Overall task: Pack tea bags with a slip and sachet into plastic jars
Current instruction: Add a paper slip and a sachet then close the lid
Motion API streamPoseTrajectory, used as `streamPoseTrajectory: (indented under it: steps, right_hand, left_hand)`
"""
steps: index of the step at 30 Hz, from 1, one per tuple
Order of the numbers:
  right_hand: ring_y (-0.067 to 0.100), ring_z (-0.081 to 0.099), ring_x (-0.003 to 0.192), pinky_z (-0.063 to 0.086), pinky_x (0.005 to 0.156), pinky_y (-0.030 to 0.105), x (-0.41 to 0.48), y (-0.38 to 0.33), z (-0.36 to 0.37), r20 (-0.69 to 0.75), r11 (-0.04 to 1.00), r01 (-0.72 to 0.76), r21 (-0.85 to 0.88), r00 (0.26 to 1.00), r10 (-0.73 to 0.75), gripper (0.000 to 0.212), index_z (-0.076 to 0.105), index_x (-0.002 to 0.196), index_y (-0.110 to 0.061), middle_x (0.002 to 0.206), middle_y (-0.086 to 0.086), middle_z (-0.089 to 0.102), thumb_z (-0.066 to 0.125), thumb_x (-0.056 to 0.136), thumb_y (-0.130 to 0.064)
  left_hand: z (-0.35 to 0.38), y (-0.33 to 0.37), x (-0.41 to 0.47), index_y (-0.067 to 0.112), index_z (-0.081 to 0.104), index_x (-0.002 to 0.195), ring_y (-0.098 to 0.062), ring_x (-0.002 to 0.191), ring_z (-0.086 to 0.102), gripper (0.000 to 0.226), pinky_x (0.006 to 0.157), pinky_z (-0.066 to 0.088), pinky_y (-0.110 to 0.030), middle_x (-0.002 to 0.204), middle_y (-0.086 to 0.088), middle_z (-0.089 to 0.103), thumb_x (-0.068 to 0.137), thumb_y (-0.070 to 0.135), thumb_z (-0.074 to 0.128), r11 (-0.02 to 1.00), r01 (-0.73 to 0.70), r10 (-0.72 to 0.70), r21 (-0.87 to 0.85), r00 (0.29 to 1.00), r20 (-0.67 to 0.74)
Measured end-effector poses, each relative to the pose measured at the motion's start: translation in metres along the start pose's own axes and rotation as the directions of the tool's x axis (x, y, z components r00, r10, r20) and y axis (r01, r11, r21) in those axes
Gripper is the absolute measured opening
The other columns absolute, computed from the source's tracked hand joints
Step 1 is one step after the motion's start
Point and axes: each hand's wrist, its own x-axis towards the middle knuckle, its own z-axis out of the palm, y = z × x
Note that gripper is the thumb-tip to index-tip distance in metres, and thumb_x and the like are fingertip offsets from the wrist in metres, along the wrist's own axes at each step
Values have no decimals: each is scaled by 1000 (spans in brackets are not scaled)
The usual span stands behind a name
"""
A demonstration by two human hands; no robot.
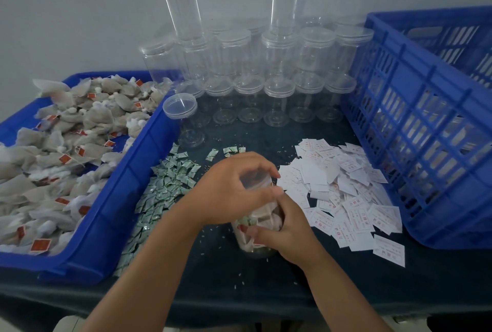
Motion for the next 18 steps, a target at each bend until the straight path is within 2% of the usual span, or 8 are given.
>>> streamPoseTrajectory:
  steps: [3, 5, 7, 9, 11, 13, 15, 18]
  right_hand:
    - [25, 77, 109, 63, 92, 43, 1, 3, -1, 32, 1000, -13, -23, 999, 13, 59, 67, 125, -43, 115, 1, 79, 93, 73, -29]
    - [27, 76, 114, 62, 97, 54, -1, 6, 1, 43, 998, 3, -63, 999, 0, 69, 61, 138, -38, 122, 1, 77, 93, 78, -28]
    - [25, 74, 116, 62, 97, 55, -1, 7, 5, -2, 992, 17, -128, 1000, -18, 75, 55, 146, -37, 127, -1, 75, 93, 81, -30]
    - [22, 72, 118, 62, 94, 49, -1, 7, 11, -64, 980, 54, -193, 996, -68, 79, 51, 149, -35, 131, -6, 72, 93, 82, -34]
    - [18, 73, 117, 63, 91, 38, -2, 5, 12, -102, 974, 86, -209, 989, -110, 79, 52, 146, -37, 132, -9, 71, 95, 80, -37]
    - [18, 74, 116, 62, 90, 30, -2, 3, 9, -106, 983, 76, -169, 990, -95, 79, 55, 143, -36, 130, -7, 73, 98, 77, -33]
    - [25, 74, 118, 61, 93, 32, -2, 2, 5, -70, 995, 63, -75, 995, -69, 77, 57, 142, -30, 128, 0, 75, 98, 77, -24]
    - [28, 73, 121, 63, 94, 41, -1, 0, 2, -34, 999, 47, -4, 998, -47, 73, 61, 138, -32, 127, 4, 75, 95, 75, -21]
  left_hand:
    - [0, -9, -5, 24, 76, 105, -18, 104, 68, 32, 92, 53, -30, 105, 10, 71, 88, 51, 71, 991, -72, 66, -114, 997, -51]
    - [6, -14, -10, 19, 78, 108, -19, 107, 70, 31, 94, 55, -28, 109, 7, 74, 90, 43, 72, 974, -96, 64, -203, 986, -156]
    - [15, -16, -15, 24, 77, 114, -12, 112, 71, 37, 97, 58, -34, 113, 10, 76, 86, 47, 75, 949, -43, -61, -311, 947, -316]
    - [27, -14, -18, 35, 70, 124, -3, 115, 69, 54, 100, 57, -37, 120, 17, 73, 76, 59, 77, 931, 74, -226, -358, 886, -405]
    - [37, -11, -18, 41, 63, 128, 0, 114, 68, 68, 99, 56, -34, 122, 19, 71, 66, 62, 82, 909, 135, -307, -393, 855, -418]
    - [39, -12, -16, 40, 60, 129, -2, 111, 70, 73, 95, 56, -29, 118, 17, 74, 62, 55, 85, 895, 121, -305, -430, 868, -391]
    - [38, -13, -12, 36, 60, 131, -5, 109, 72, 73, 92, 56, -24, 115, 16, 75, 63, 47, 85, 894, 90, -251, -439, 912, -326]
    - [34, -14, -7, 33, 62, 131, -9, 110, 73, 71, 94, 58, -28, 115, 11, 77, 64, 43, 84, 897, 67, -197, -437, 946, -259]
